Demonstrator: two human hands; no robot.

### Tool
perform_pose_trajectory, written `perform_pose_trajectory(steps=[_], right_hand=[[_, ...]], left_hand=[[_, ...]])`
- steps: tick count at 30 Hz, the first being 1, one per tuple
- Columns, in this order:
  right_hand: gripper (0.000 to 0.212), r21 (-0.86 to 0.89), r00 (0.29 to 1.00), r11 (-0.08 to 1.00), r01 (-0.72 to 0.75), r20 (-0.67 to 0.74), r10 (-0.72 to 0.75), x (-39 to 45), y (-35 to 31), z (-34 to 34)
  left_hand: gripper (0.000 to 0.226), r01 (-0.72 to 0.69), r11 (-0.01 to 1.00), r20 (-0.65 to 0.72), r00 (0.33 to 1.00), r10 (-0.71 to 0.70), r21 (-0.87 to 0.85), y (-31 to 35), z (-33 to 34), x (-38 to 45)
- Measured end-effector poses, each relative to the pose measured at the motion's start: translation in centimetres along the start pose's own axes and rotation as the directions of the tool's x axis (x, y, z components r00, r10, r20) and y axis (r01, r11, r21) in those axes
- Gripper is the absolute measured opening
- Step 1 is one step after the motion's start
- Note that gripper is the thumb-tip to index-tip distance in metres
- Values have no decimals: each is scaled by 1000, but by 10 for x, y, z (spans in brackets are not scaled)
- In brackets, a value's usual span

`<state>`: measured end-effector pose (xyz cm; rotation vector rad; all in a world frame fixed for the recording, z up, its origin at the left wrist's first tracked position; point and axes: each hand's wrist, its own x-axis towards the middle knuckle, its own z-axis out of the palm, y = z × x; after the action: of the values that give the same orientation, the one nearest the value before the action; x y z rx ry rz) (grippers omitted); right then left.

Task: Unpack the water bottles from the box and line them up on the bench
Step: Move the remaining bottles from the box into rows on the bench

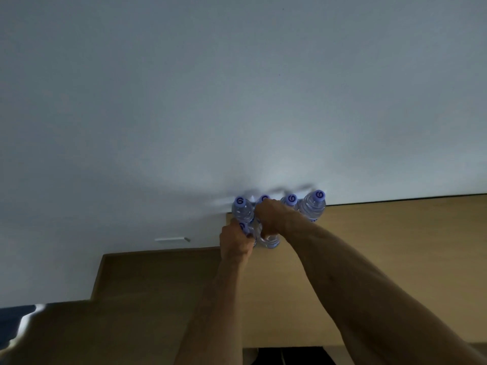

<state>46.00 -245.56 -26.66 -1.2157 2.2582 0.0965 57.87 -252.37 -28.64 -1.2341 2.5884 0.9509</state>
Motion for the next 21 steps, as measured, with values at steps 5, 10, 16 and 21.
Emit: perform_pose_trajectory(steps=[5, 10, 16, 21], right_hand=[[37, 10, 999, 999, -42, -27, 42, 0, -4, 2], [43, -57, 984, 989, -134, -130, 126, -11, -9, -13], [23, 30, 936, 980, -197, -290, 197, -32, -20, -39], [23, 57, 885, 970, -238, -399, 241, -66, -22, -56]], left_hand=[[49, 5, 990, 63, 998, -14, 138, 3, -9, 2], [58, -99, 933, 106, 992, 65, 346, 13, -30, 6], [31, -213, 892, -87, 959, 268, 399, 35, -63, 3], [28, -222, 848, -203, 913, 354, 480, 58, -78, -9]])
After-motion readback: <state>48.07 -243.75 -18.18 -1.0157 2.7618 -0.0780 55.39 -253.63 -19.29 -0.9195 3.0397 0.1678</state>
